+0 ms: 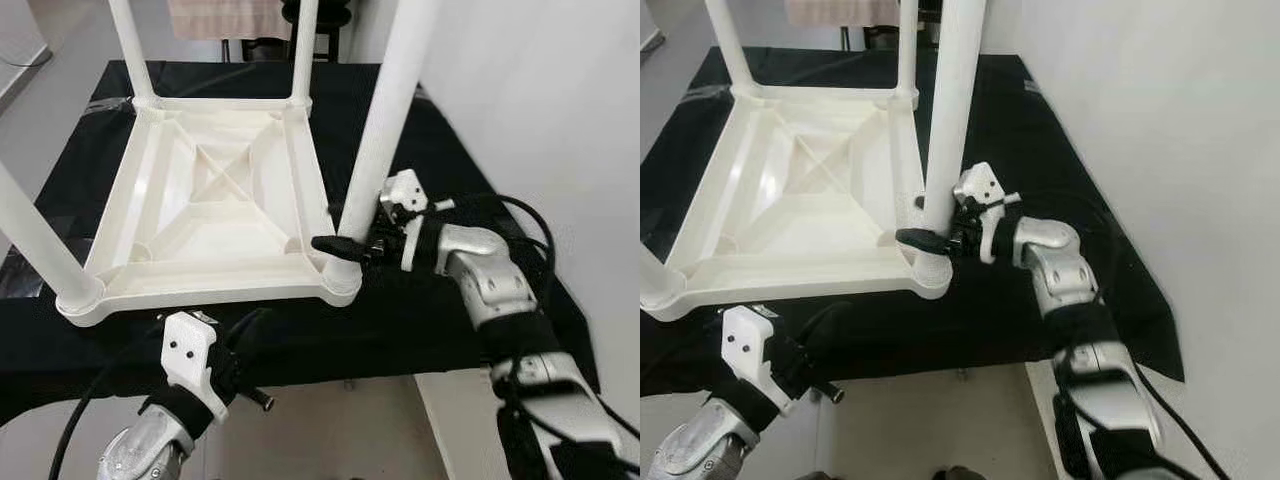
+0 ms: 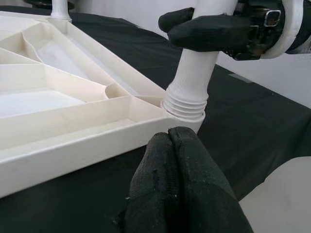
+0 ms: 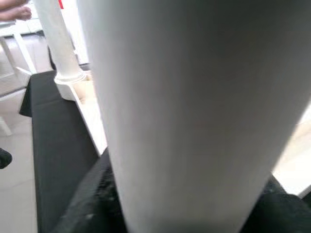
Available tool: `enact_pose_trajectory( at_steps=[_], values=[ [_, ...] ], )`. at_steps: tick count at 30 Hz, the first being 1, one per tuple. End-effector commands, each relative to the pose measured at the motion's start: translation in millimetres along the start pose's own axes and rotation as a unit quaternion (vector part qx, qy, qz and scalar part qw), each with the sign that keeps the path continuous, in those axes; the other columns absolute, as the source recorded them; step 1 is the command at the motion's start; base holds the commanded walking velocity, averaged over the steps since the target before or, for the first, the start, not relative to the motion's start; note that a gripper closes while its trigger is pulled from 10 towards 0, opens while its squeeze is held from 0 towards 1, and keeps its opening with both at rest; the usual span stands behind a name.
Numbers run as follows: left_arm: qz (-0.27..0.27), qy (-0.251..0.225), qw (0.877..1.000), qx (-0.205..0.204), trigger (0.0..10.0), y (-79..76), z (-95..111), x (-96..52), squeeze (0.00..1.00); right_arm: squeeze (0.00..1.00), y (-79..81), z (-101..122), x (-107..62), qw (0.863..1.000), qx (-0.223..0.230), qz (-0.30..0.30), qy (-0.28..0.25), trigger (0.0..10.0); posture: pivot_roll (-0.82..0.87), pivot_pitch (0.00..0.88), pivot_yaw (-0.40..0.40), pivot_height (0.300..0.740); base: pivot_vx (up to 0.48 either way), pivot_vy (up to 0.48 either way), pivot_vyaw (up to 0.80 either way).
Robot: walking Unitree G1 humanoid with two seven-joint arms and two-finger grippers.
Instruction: Building children table
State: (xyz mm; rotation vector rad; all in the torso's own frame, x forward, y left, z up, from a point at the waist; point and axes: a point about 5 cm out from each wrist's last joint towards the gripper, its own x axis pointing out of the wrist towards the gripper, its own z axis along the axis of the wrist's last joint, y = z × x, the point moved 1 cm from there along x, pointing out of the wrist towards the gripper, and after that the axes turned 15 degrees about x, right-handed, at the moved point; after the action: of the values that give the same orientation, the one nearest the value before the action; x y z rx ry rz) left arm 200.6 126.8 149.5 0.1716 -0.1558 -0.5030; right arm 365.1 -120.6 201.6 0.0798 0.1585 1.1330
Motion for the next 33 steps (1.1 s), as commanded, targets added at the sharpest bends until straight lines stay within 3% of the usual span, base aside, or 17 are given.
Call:
enact_pose_trajectory(
  at_steps=[1,11,12,13,15,16,17,18,19,20,21,26,27,30,31,33],
  values=[
    [-0.002,0.005,1.0,-0.007,10.0,-2.5,-3.2,-0.4,0.0,0.0,-4.6,-3.2,-1.3,1.0,0.01,-0.008,0.006,0.0,0.15,0.105,-0.125,0.74,0.0,0.0,0.0],
    [-0.001,0.001,1.0,-0.008,10.0,-4.0,-0.5,-0.2,0.0,0.0,-3.2,-17.7,-22.7,1.0,0.009,-0.018,0.012,0.0,0.11,0.127,-0.124,0.74,0.0,0.0,0.0],
    [-0.001,0.001,1.0,-0.009,10.0,-3.7,0.3,-0.8,0.0,0.0,-1.5,-25.4,-24.4,0.998,0.008,-0.057,0.016,0.0,0.1,0.133,-0.124,0.74,0.0,0.0,0.0],
    [0.0,0.0,1.0,-0.009,10.0,-2.5,1.1,-1.9,0.0,0.0,3.1,-34.5,-20.3,0.99,0.005,-0.139,0.001,0.0,0.09,0.143,-0.121,0.74,0.0,0.0,0.0],
    [0.0,0.0,1.0,-0.009,10.0,-2.5,1.1,-1.9,0.0,0.0,3.1,-34.5,-20.3,0.99,0.005,-0.139,0.001,0.0,0.09,0.143,-0.121,0.74,0.0,0.0,0.0],
    [0.001,-0.001,1.0,-0.009,10.0,1.6,2.4,-3.6,0.0,0.0,30.7,-62.5,-8.4,0.934,0.1,-0.332,-0.089,0.0,0.06,0.161,-0.094,0.74,0.0,0.0,0.0],
    [0.001,-0.001,1.0,-0.009,10.0,1.6,2.4,-3.6,0.0,0.0,30.7,-62.5,-8.4,0.934,0.1,-0.332,-0.089,0.0,0.06,0.161,-0.094,0.74,0.0,0.0,0.0],
    [0.001,-0.001,1.0,-0.009,10.0,3.0,2.3,-3.5,0.0,0.0,53.7,-69.0,6.0,0.941,0.071,-0.322,-0.07,0.0,0.06,0.159,-0.09,0.74,0.0,0.0,0.0],
    [0.001,0.0,1.0,-0.009,10.0,3.8,1.4,-3.0,0.0,0.0,64.7,-65.4,16.2,0.954,0.05,-0.288,-0.072,0.0,0.06,0.152,-0.087,0.74,0.0,0.0,0.0],
    [0.001,0.0,1.0,-0.009,10.0,3.8,1.4,-3.0,0.0,0.0,64.7,-65.4,16.2,0.954,0.05,-0.288,-0.072,0.0,0.06,0.152,-0.087,0.74,0.0,0.0,0.0],
    [0.001,0.001,1.0,-0.009,10.0,4.1,0.6,-2.4,0.0,0.0,70.1,-62.6,22.8,0.965,0.026,-0.252,-0.067,0.0,0.06,0.148,-0.088,0.74,0.0,0.0,0.0],
    [0.002,0.0,1.0,-0.008,10.0,3.8,-0.2,0.1,0.0,0.0,58.7,-72.9,24.3,0.965,0.06,-0.253,-0.037,0.0,0.08,0.137,-0.118,0.74,0.0,0.0,0.0],
    [0.003,-0.001,1.0,-0.007,10.0,4.1,-0.3,0.5,0.0,0.0,57.7,-74.0,24.0,0.964,0.066,-0.254,-0.034,10.0,0.08,0.135,-0.117,0.74,0.0,0.0,0.0],
    [0.004,-0.002,1.0,-0.007,10.0,4.3,-0.4,0.8,0.0,0.0,58.9,-72.6,22.6,0.963,0.084,-0.253,-0.041,10.0,0.08,0.135,-0.117,0.74,0.0,0.0,0.0],
    [0.003,-0.002,1.0,-0.007,10.0,4.3,-0.6,1.0,0.0,1.0,60.1,-68.7,23.3,0.967,0.108,-0.225,-0.051,10.0,0.07,0.128,-0.11,0.74,0.0,0.0,0.0],
    [0.002,-0.002,1.0,-0.007,10.0,4.2,-0.7,1.2,0.0,1.0,65.0,-64.9,23.8,0.967,0.125,-0.216,-0.059,10.0,0.07,0.128,-0.107,0.74,0.0,0.0,0.0]
  ],
)
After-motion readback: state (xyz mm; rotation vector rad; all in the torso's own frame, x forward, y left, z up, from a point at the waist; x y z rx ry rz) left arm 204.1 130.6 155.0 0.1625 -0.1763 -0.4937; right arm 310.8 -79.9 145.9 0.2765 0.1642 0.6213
